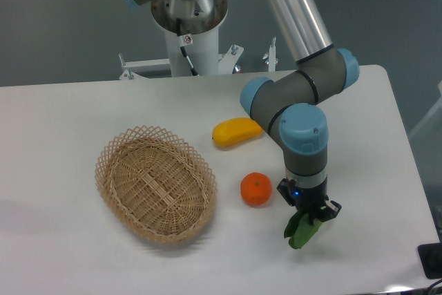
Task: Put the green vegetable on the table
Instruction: 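Carry the bok choy past the orange and lower it toward the table, then open the gripper to release the bok choy onto the table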
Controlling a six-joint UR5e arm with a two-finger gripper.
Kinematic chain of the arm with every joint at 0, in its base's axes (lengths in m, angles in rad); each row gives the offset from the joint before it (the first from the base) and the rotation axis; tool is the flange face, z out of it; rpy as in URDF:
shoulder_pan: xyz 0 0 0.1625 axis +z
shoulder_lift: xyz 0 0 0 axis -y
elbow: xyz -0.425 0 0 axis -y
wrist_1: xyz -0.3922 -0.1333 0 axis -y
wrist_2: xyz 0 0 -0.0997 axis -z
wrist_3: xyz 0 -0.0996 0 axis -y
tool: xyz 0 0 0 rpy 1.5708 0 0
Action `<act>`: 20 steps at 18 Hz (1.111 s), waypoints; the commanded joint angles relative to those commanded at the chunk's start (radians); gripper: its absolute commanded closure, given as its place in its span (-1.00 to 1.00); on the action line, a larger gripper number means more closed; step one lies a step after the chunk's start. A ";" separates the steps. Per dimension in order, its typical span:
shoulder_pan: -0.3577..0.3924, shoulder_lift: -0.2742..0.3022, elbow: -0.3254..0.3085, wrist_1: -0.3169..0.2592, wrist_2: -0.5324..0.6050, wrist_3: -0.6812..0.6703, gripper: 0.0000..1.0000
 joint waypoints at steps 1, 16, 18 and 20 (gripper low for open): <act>-0.009 -0.005 -0.002 0.000 0.000 -0.003 0.43; -0.015 0.000 0.037 0.006 -0.008 0.005 -1.00; -0.015 0.008 0.090 -0.011 -0.006 0.000 -1.00; -0.014 0.021 0.142 -0.072 -0.009 0.000 -1.00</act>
